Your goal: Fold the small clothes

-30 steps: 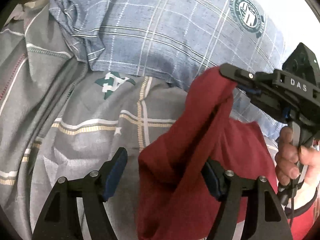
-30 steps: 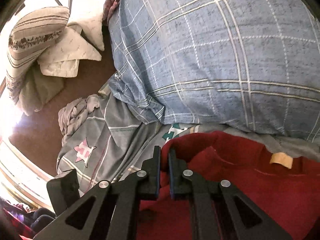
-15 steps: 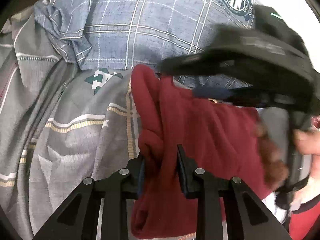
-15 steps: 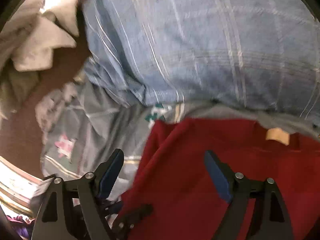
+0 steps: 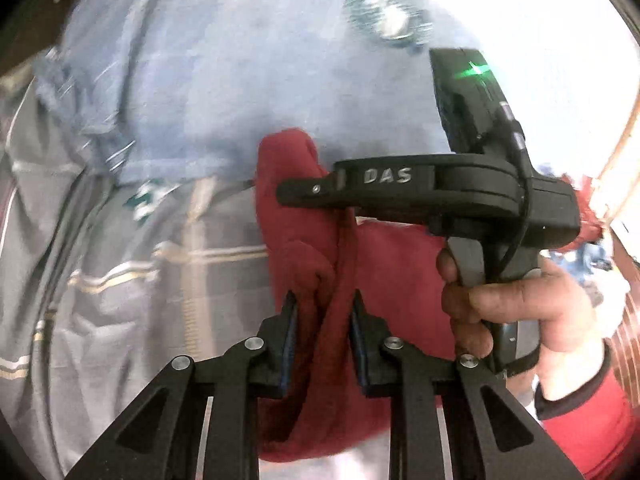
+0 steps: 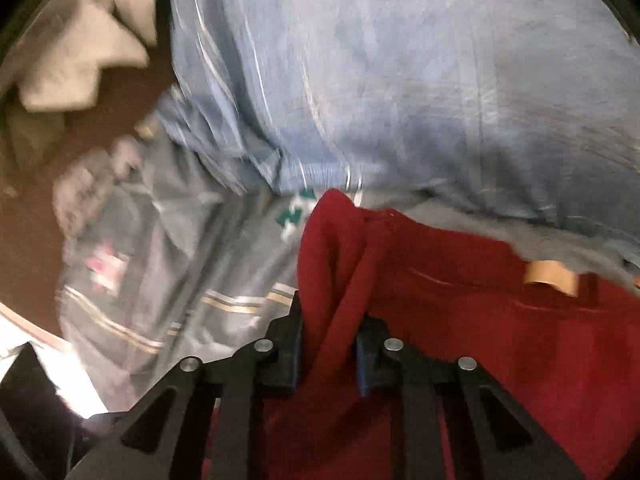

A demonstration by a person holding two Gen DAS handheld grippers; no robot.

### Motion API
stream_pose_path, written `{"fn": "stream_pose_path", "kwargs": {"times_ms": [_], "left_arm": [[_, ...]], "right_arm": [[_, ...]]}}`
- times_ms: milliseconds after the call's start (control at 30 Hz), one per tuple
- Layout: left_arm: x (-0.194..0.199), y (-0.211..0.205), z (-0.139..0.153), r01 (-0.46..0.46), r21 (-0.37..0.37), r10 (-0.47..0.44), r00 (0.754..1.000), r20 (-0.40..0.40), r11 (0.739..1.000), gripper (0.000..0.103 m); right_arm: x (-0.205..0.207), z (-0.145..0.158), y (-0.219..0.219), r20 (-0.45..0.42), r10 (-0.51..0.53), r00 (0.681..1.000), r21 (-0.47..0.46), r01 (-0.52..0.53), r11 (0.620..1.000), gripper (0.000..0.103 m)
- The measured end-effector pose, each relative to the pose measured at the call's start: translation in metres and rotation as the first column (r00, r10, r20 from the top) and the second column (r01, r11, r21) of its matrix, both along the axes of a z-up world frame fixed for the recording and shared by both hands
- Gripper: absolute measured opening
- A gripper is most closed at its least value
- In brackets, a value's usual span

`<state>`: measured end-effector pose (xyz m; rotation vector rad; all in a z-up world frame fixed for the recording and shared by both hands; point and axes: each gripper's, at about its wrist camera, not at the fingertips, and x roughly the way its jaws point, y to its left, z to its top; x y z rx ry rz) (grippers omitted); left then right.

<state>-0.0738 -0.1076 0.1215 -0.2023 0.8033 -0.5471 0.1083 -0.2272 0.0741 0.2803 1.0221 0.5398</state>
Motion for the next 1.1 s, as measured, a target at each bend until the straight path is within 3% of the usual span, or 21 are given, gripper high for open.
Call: {"fn": "stream_pose_path", "kwargs": {"times_ms": [133, 267, 433, 567, 600, 667, 733, 800, 900, 1000, 1100], "left_arm": [[-0.022, -0.053, 0.03, 0.107, -0.007, -0.106, 0.993, 0.052, 0.994, 0.022], [-0.026, -0.115, 0.035, 0.198, -0.022, -0.198, 0.98, 0.038, 0.98, 0.021], [-0.027, -0.178, 0.009, 0.262, 0.012, -0.262, 0.965, -0.024, 0.965, 0.021], [-0.017, -0.209, -0.014, 0.27, 0.038, -0.265, 0.96, -0.09, 0.962, 0.022], [-0.015, -0.214, -0.018, 0.276, 0.038, -0.27, 0.957, -0.109, 0.96, 0.025], [-0.013, -0.214, -0.018, 0.283, 0.024, -0.278, 0.952, -0.132, 0.959, 0.031], [-0.015, -0.204, -0.009, 0.31, 0.004, -0.306, 0.941, -0.143, 0.951, 0.045], [-0.023, -0.184, 0.006, 0.337, 0.004, -0.334, 0.934, -0.128, 0.942, 0.054], [-0.046, -0.132, 0.029, 0.313, 0.068, -0.313, 0.95, -0.013, 0.947, 0.068], [-0.053, -0.102, 0.029, 0.221, 0.169, -0.232, 0.971, 0.05, 0.96, 0.07], [-0.045, -0.087, 0.014, 0.161, 0.189, -0.164, 0.987, -0.005, 0.969, 0.069]], "right_arm": [[-0.03, 0.039, -0.064, 0.052, -0.052, 0.997, 0.102, 0.047, 0.994, 0.017], [-0.057, 0.059, -0.14, 0.07, -0.171, 0.983, 0.131, 0.161, 0.978, 0.016], [-0.074, 0.035, -0.213, 0.008, -0.297, 0.955, 0.155, 0.292, 0.944, 0.016], [-0.071, -0.002, -0.247, -0.065, -0.373, 0.925, 0.145, 0.379, 0.914, 0.016], [-0.067, -0.016, -0.252, -0.086, -0.393, 0.915, 0.116, 0.401, 0.909, 0.016], [-0.062, -0.035, -0.255, -0.124, -0.404, 0.906, 0.092, 0.416, 0.905, 0.016], [-0.062, -0.047, -0.263, -0.158, -0.42, 0.893, 0.126, 0.441, 0.889, 0.021], [-0.07, -0.042, -0.27, -0.172, -0.442, 0.881, 0.163, 0.468, 0.869, 0.039], [-0.092, -0.021, -0.276, -0.131, -0.456, 0.88, 0.143, 0.472, 0.87, 0.061], [-0.118, 0.002, -0.267, -0.058, -0.433, 0.899, 0.11, 0.437, 0.893, 0.065], [-0.132, 0.01, -0.243, -0.008, -0.382, 0.924, 0.066, 0.381, 0.922, 0.065]]}}
